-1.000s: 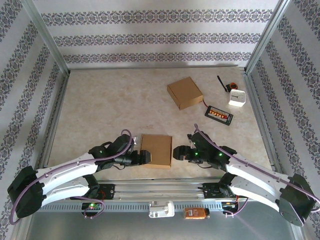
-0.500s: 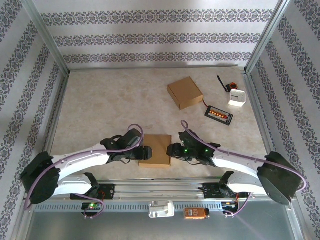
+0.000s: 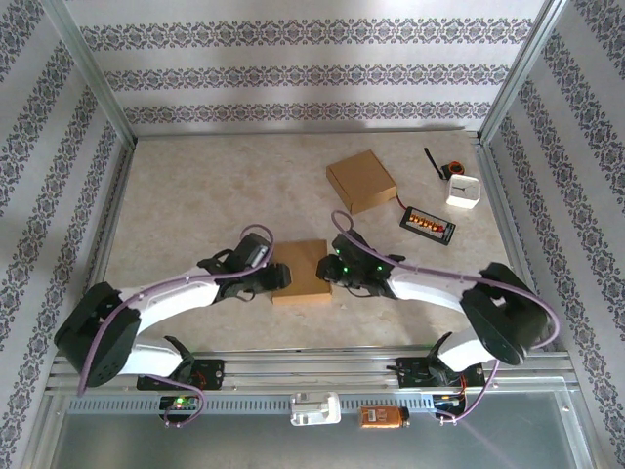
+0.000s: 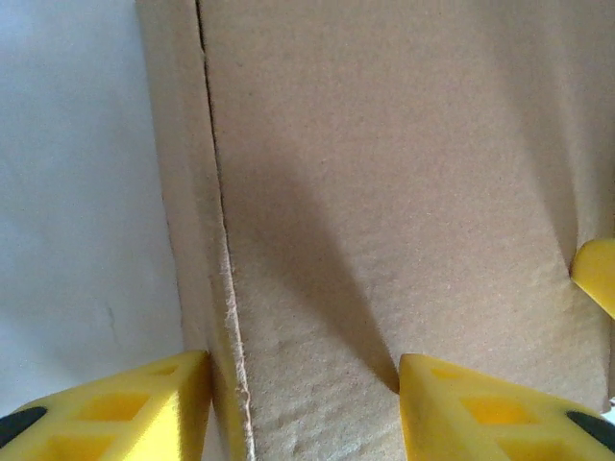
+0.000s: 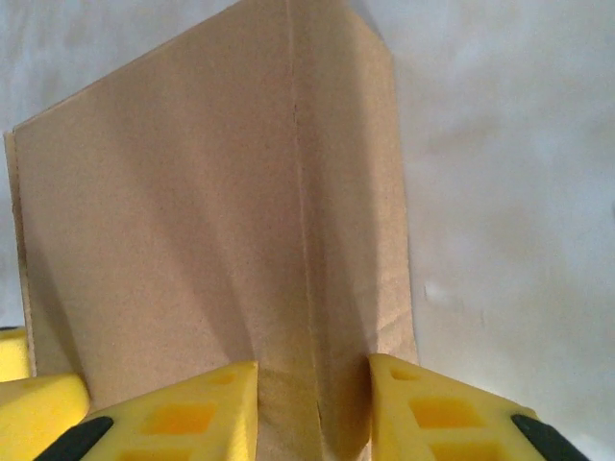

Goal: Fold the paper box

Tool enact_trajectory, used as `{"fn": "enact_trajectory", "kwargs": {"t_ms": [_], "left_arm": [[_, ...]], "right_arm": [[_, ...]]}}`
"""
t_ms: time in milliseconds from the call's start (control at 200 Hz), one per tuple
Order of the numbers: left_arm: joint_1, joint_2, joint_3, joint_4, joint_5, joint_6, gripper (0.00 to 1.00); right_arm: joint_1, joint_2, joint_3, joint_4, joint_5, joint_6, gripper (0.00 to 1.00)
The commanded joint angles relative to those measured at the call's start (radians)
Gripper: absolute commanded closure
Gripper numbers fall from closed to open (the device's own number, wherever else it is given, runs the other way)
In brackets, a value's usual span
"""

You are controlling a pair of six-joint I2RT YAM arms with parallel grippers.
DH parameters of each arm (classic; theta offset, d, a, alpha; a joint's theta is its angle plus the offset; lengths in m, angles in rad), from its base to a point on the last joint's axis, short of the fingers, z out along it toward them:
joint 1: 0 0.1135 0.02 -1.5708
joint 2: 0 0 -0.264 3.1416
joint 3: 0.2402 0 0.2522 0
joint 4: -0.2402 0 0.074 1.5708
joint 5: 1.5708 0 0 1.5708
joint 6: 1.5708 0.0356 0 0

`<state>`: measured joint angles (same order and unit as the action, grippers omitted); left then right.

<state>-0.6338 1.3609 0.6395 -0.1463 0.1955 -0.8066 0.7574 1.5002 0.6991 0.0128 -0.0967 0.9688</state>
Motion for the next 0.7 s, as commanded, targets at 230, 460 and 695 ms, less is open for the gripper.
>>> {"fn": "enact_trajectory", "kwargs": {"t_ms": [230, 460, 695], "left_arm": [[0.245, 0.457, 0.347, 0.288, 0.167, 0.186, 0.53], [0.329, 0.681, 0.535, 0.320, 0.183, 0.182, 0.53], [0.362, 0.682, 0.536, 0.308, 0.188, 0.204, 0.46]], "right_arm": [[-0.162, 0.388, 0.431, 0.128, -0.034, -0.134, 0.69], [-0.210, 0.556, 0.627, 0.085, 0.014, -0.201, 0.66], [-0.274, 0.631, 0.734, 0.033, -0.116, -0.262, 0.55]]}}
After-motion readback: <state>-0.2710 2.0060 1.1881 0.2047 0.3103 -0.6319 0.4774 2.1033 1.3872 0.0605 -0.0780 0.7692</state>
